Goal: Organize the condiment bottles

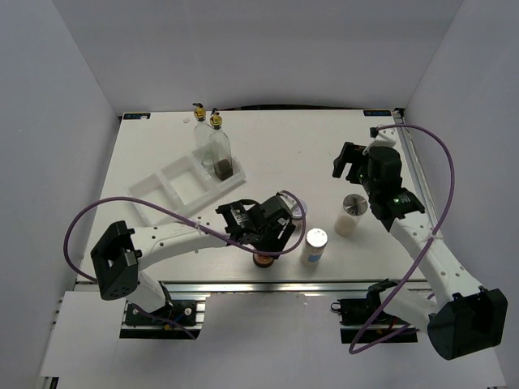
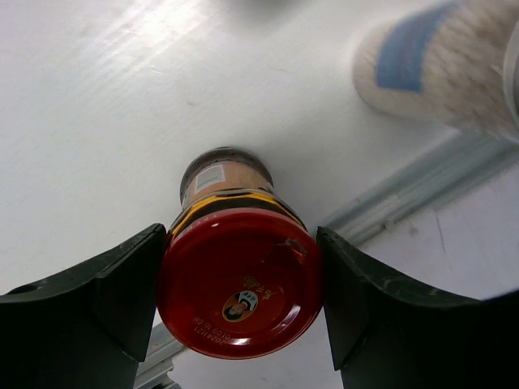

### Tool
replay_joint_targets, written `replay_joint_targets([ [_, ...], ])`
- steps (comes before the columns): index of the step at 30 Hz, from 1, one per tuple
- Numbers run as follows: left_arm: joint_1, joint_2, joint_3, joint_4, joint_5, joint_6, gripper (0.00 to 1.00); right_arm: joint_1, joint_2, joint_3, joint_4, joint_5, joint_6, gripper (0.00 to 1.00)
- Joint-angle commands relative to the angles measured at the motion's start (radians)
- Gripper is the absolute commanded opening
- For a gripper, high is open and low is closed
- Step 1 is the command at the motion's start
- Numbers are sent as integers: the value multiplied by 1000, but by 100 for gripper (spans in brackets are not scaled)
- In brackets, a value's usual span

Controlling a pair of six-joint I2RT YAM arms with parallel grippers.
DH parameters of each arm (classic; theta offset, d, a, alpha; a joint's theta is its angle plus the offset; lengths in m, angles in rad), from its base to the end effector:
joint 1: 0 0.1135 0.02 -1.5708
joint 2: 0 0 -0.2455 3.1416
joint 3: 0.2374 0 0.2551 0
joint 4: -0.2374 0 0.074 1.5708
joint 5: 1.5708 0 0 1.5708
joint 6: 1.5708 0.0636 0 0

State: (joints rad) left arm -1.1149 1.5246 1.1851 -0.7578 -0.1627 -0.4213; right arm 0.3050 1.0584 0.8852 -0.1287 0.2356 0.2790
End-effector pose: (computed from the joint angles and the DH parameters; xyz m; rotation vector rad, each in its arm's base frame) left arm 0.1522 -0.2871 0.2110 0.8599 2.5340 -0.2916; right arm 0.2753 0.0711 0.3034 0.1379 1.8630 0.1833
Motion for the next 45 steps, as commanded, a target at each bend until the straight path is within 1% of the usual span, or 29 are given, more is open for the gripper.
replay_joint_targets([
  [1,4,-52,25,-12,-283,-101,0,-15,-43,-15,46,57,0,89],
  [3,35,-79,4,63,-389,-137,0,-23,-58,-18,29,85,2,89],
  [4,97,-95,2,70,-424,-177,0,-30,-61,-23,23,94,3,89],
  [5,136,-104,2,98,-455,-194,0,-35,-72,-28,21,105,6,89],
  [7,214,-142,-16,144,-469,-209,0,-47,-80,-32,27,102,9,89],
  [8,233,-152,-21,158,-475,-209,0,-50,-83,-32,29,100,8,89],
  [11,265,-187,24,108,-567,-208,0,-60,-83,-28,21,93,5,89],
  [12,270,-201,48,100,-643,-209,0,-63,-80,-20,14,87,6,89],
  [13,280,-213,56,94,-656,-203,0,-64,-80,-15,3,82,6,89],
  [14,320,-236,60,107,-658,-200,0,-66,-80,-17,-3,79,6,89],
  [16,378,-251,51,139,-612,-192,0,-69,-78,-29,4,79,6,89],
  [17,435,-253,48,162,-600,-198,0,-69,-78,-34,14,85,6,89],
  [19,481,-238,57,181,-575,-180,0,-70,-63,-31,9,103,5,89],
  [22,521,-207,106,170,-609,-165,0,-72,-48,-25,11,111,-4,89],
  [23,562,-201,117,163,-610,-163,0,-72,-43,-23,11,114,-9,89],
  [24,581,-198,120,176,-606,-140,0,-73,-41,-23,11,116,-11,89],
  [25,622,-198,114,214,-577,-129,0,-75,-41,-23,11,116,-14,89],
  [29,708,-172,114,302,-450,-82,0,-76,-41,-31,24,139,-34,89],
  [31,753,-141,126,308,-431,-79,0,-78,-41,-34,37,140,-37,89],
  [36,840,-103,128,357,-391,-50,0,-78,-41,-38,75,70,-102,89],
  [39,868,-73,130,386,-371,-37,0,-78,-44,-45,93,21,-126,89],
  [40,882,-66,125,418,-364,-34,0,-78,-46,-45,100,10,-136,89],
  [43,894,-44,100,491,-347,-33,0,-78,-52,-58,118,-41,-164,89],
  [45,894,-24,87,534,-344,-22,0,-78,-57,-69,152,-111,-175,89],
])
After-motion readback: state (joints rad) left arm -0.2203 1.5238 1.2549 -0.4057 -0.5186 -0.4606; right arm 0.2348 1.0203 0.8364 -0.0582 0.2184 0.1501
